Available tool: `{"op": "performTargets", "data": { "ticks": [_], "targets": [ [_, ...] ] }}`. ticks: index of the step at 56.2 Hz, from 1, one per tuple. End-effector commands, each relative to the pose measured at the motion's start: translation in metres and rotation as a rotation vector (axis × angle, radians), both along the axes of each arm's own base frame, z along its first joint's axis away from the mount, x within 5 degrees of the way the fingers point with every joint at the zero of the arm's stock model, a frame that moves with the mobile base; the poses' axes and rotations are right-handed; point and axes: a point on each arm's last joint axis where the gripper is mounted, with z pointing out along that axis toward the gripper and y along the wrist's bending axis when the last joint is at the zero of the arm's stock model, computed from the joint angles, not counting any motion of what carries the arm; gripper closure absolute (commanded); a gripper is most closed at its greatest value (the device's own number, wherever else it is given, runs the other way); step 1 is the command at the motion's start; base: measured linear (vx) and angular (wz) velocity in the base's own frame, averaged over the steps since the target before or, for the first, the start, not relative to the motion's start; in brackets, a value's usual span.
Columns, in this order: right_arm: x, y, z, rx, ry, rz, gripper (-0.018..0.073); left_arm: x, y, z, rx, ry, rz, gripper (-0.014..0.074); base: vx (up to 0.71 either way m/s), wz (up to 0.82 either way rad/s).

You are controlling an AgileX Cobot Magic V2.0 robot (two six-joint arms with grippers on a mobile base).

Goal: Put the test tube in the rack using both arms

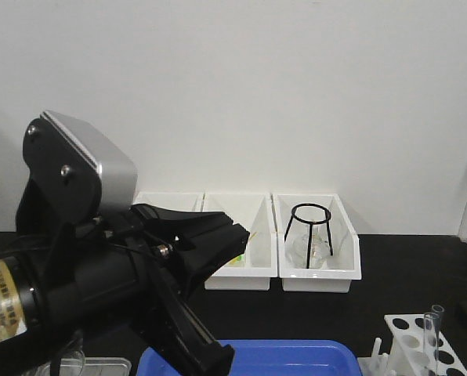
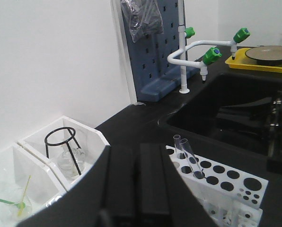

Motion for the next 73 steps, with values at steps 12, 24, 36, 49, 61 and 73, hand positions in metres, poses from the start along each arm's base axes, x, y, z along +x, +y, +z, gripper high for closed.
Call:
{"op": "performTargets", "data": {
  "ticks": [12,24,36,49,61,73],
  "targets": [
    [-0.018,-0.002,0.028,0.001,-0.145,0.000,0.0571,-0.005,0.004,0.022,-0.100,-0.075,-0.006,0.0594,0.00,0.00],
    [-0.018,-0.002,0.028,0.001,-0.144,0.000,0.0571,-0.005,0.004,0.022,-0.102,-0.076,-0.007,0.0594,0.00,0.00],
    [-0.018,-0.002,0.028,0.001,-0.144,0.000,0.0571,-0.005,0.004,0.022,-0.102,-0.076,-0.007,0.0594,0.00,0.00],
    [-0.018,-0.002,0.028,0.001,-0.143,0.000,0.0571,-0.004,0.020,0.015,0.043,-0.133,0.034,0.0594,0.00,0.00],
    [-0.018,-0.002,0.028,0.001,-0.144,0.000,0.0571,-0.028,0.098,-0.055,0.036,0.060,0.258,0.0594,0.00,0.01],
    [-0.018,-0.002,0.028,0.001,-0.144,0.000,0.0571,-0.087,0.166,-0.130,-0.084,0.077,0.529,0.0594,0.00,0.00]
  ]
}}
